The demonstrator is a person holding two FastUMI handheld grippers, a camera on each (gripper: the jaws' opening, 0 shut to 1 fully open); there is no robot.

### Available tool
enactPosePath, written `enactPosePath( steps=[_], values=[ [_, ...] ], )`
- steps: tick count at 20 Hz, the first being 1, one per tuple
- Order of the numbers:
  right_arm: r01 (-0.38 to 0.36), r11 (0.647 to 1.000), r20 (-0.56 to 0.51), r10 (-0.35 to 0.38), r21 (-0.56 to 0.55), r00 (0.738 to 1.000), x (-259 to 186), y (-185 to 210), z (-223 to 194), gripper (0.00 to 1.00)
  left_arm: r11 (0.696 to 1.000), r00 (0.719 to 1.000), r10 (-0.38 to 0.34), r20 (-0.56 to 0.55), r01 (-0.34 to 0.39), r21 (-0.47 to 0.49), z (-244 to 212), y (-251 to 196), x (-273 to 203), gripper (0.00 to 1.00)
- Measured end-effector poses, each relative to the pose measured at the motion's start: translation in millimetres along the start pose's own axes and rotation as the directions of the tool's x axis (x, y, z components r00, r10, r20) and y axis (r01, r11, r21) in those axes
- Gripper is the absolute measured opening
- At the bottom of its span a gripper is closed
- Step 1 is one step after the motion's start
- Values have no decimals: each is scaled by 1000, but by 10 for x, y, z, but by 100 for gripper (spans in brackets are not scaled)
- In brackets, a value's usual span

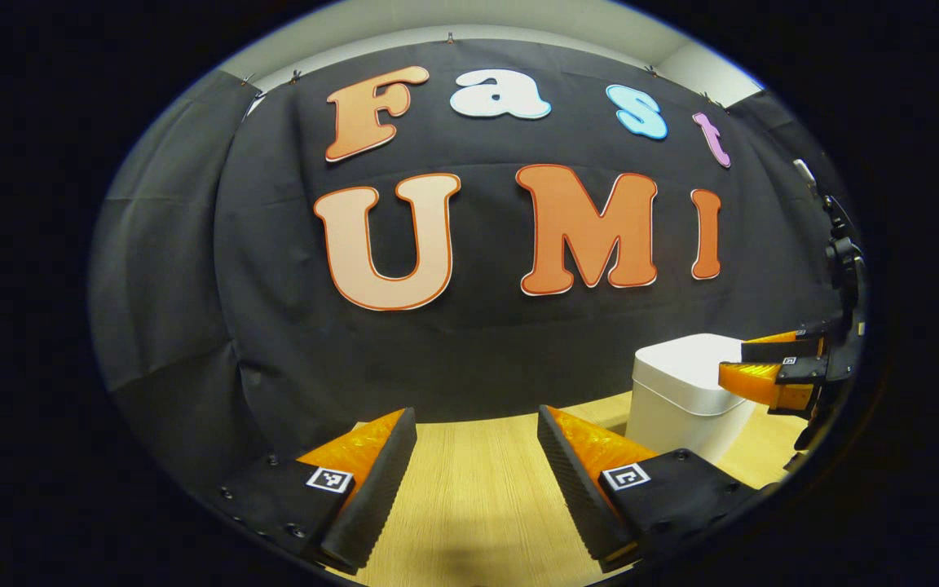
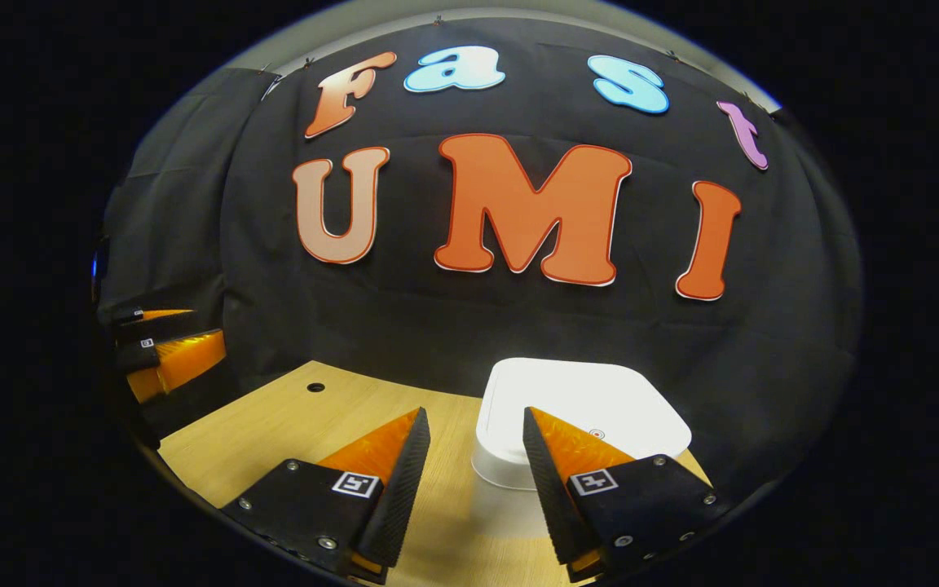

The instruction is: Press the lid of the desktop garbage bin to open it, pick up the crumpled paper on the desktop and throw it into the bin, then pick up the pop can on the desktop and drop it into the bin, and finally close the garbage bin lid.

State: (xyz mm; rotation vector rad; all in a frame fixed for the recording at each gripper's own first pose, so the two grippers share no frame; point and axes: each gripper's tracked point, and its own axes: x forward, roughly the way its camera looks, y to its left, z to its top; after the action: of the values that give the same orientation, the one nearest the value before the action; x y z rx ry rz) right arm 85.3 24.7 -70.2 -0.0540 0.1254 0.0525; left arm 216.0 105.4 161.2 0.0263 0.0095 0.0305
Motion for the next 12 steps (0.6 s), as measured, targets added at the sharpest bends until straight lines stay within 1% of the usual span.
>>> enactPosePath(
  steps=[5,6,7,9,10,11,12],
  values=[
    [-20,1000,-3,20,5,1000,-13,95,-40,70,1000,999,26,21,-26,13,52,49,-24,95],
    [-24,1000,-3,24,7,1000,-7,118,-51,70,999,999,31,25,-31,16,67,54,-16,100],
    [-27,1000,-2,27,9,1000,-18,128,-43,71,999,999,32,29,-32,17,80,49,-21,95],
    [-29,999,6,29,13,1000,-21,139,-12,73,999,999,32,33,-33,19,77,33,-20,95],
    [-30,999,6,30,14,1000,-1,152,-17,73,999,999,28,28,-29,18,66,25,-20,89],
    [-31,999,7,31,17,999,-17,153,-19,73,999,999,29,31,-30,16,62,31,-20,95],
    [-30,999,10,30,17,1000,-16,160,-6,73,1000,999,28,33,-28,14,76,20,-11,91]
  ],
)
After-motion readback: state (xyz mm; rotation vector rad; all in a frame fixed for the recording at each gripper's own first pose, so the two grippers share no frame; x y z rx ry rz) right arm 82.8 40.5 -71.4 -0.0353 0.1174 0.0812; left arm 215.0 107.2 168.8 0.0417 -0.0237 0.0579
